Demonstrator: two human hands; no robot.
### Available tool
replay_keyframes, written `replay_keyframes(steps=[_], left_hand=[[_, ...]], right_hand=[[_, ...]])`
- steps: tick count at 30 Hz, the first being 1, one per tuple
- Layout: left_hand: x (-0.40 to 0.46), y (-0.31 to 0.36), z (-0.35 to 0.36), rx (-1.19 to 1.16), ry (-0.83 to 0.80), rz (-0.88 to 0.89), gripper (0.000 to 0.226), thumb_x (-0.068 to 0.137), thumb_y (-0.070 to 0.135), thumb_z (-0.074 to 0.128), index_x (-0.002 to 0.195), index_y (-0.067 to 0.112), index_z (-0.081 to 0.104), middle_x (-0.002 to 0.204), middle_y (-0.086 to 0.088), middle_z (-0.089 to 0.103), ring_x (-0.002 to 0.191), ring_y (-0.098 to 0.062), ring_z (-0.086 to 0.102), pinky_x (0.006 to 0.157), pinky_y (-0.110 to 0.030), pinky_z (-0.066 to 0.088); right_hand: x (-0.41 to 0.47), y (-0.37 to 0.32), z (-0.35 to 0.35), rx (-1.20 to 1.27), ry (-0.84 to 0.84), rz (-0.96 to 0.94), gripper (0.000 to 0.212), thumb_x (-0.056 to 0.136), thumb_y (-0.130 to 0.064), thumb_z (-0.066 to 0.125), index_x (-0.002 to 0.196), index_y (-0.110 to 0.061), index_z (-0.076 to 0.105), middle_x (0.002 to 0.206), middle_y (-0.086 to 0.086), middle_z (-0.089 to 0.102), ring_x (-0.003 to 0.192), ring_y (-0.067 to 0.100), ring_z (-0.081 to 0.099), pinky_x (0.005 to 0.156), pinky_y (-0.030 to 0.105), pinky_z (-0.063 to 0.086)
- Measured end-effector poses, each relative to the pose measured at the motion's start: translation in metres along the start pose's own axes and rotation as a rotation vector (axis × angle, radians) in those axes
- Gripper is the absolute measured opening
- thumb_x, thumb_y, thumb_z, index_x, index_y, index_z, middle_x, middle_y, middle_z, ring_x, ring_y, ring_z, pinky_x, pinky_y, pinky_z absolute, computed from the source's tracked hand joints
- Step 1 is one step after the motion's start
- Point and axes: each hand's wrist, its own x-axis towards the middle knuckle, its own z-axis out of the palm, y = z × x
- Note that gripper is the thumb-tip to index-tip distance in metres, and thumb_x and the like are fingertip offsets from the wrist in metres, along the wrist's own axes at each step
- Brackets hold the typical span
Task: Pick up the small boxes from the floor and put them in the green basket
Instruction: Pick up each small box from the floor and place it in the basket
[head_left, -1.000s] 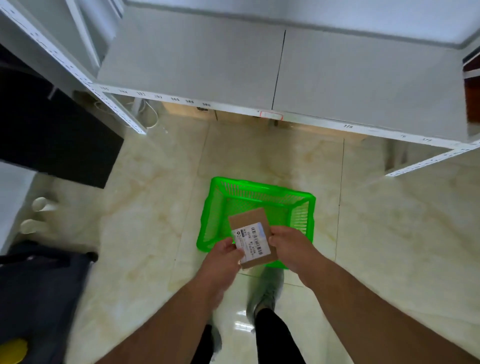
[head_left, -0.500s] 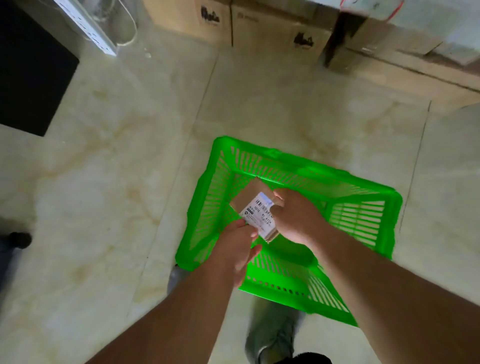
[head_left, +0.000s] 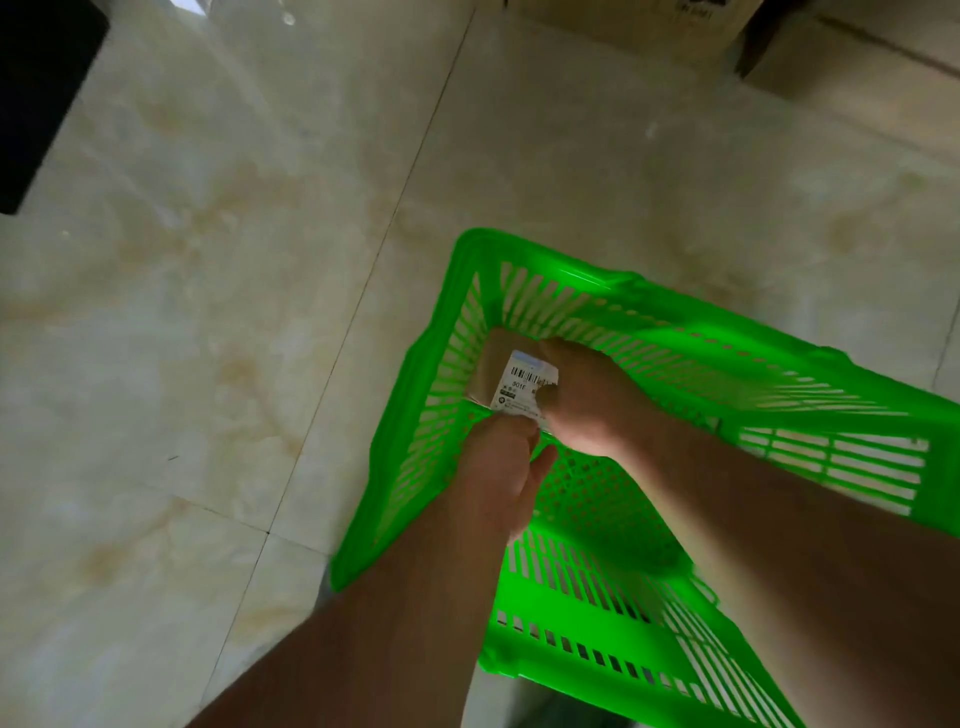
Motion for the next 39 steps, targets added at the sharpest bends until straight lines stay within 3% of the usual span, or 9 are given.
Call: replay_keyframes(steps=[4, 10, 13, 17, 20, 23, 27, 33, 39], left_hand=[[0.003, 0.002, -0.002, -0.007, 0.017, -0.006, 0.033, 0.091, -0.008, 0.046, 0.114, 0.004, 0.066, 0.124, -0.019, 0.066, 0.113, -0.026, 0.059, 0.106, -0.048, 0.050], [-0.032, -0.008, -0.005, 0.115, 0.059, -0.051, 0.023, 0.088, -0.008, 0.048, 0.103, 0.006, 0.058, 0.104, -0.013, 0.051, 0.097, -0.024, 0.053, 0.092, -0.042, 0.054], [-0.078, -0.015, -0.009, 0.212, 0.075, -0.072, 0.049, 0.091, -0.005, 0.053, 0.139, 0.002, 0.047, 0.120, -0.017, 0.052, 0.107, -0.021, 0.054, 0.097, -0.040, 0.054], [-0.167, -0.010, -0.004, 0.522, 0.075, -0.084, 0.050, 0.097, 0.003, 0.054, 0.145, 0.012, 0.045, 0.142, -0.017, 0.055, 0.109, -0.020, 0.060, 0.080, -0.031, 0.055], [-0.243, -0.006, 0.005, 0.773, 0.028, -0.087, 0.052, 0.098, 0.004, 0.054, 0.148, 0.013, 0.042, 0.148, -0.014, 0.051, 0.121, -0.027, 0.059, 0.089, -0.035, 0.054], [-0.313, -0.002, 0.016, 0.941, -0.001, -0.071, 0.049, 0.096, -0.001, 0.056, 0.144, 0.009, 0.048, 0.144, -0.016, 0.054, 0.105, -0.017, 0.063, 0.077, -0.028, 0.056], [-0.395, -0.001, 0.036, 1.250, -0.114, -0.013, 0.060, 0.092, 0.018, 0.058, 0.149, 0.019, 0.042, 0.148, -0.005, 0.051, 0.130, -0.022, 0.055, 0.106, -0.044, 0.050], [-0.483, -0.009, 0.053, 1.582, -0.309, 0.060, 0.058, 0.095, 0.027, 0.056, 0.151, 0.019, 0.040, 0.150, -0.005, 0.049, 0.136, -0.025, 0.050, 0.110, -0.047, 0.045], [-0.554, -0.052, 0.040, 1.799, -0.462, 0.120, 0.060, 0.093, 0.029, 0.061, 0.149, 0.014, 0.045, 0.148, -0.008, 0.054, 0.132, -0.023, 0.055, 0.112, -0.046, 0.044]], right_hand=[[-0.004, 0.003, 0.006, 0.156, 0.035, -0.020, 0.049, 0.087, -0.006, 0.050, 0.135, -0.017, 0.055, 0.136, 0.011, 0.061, 0.120, 0.026, 0.060, 0.088, 0.020, 0.041], [-0.080, 0.019, 0.021, 0.355, 0.149, 0.101, 0.048, 0.093, -0.007, 0.054, 0.140, -0.017, 0.056, 0.142, 0.007, 0.061, 0.118, 0.016, 0.060, 0.093, 0.000, 0.029], [-0.157, 0.029, 0.034, 0.496, 0.090, 0.253, 0.046, 0.094, -0.007, 0.056, 0.139, -0.018, 0.058, 0.142, 0.005, 0.061, 0.113, 0.013, 0.059, 0.102, 0.019, 0.039], [-0.258, 0.033, 0.028, 0.632, 0.034, 0.445, 0.043, 0.093, -0.002, 0.059, 0.134, -0.013, 0.062, 0.138, 0.009, 0.063, 0.128, 0.022, 0.057, 0.109, 0.031, 0.041], [-0.321, 0.025, 0.001, 0.787, 0.066, 0.520, 0.028, 0.094, -0.010, 0.062, 0.116, -0.026, 0.070, 0.113, -0.008, 0.069, 0.111, 0.014, 0.062, 0.091, 0.023, 0.045], [-0.374, 0.022, -0.032, 0.781, 0.091, 0.503, 0.020, 0.097, -0.017, 0.058, 0.100, -0.032, 0.071, 0.099, -0.012, 0.066, 0.098, 0.012, 0.060, 0.080, 0.023, 0.040], [-0.443, 0.022, -0.062, 0.988, 0.214, 0.599, 0.023, 0.098, -0.020, 0.057, 0.080, -0.024, 0.070, 0.085, -0.006, 0.068, 0.089, 0.022, 0.064, 0.086, 0.044, 0.051], [-0.555, 0.012, -0.042, 1.540, 0.487, 0.778, 0.030, 0.097, -0.010, 0.060, 0.126, -0.008, 0.064, 0.126, 0.019, 0.065, 0.120, 0.032, 0.061, 0.106, 0.046, 0.045], [-0.676, -0.004, 0.019, 1.996, 0.714, 0.801, 0.013, 0.103, -0.017, 0.052, 0.105, -0.020, 0.064, 0.143, 0.023, 0.052, 0.138, 0.033, 0.048, 0.114, 0.050, 0.037]])
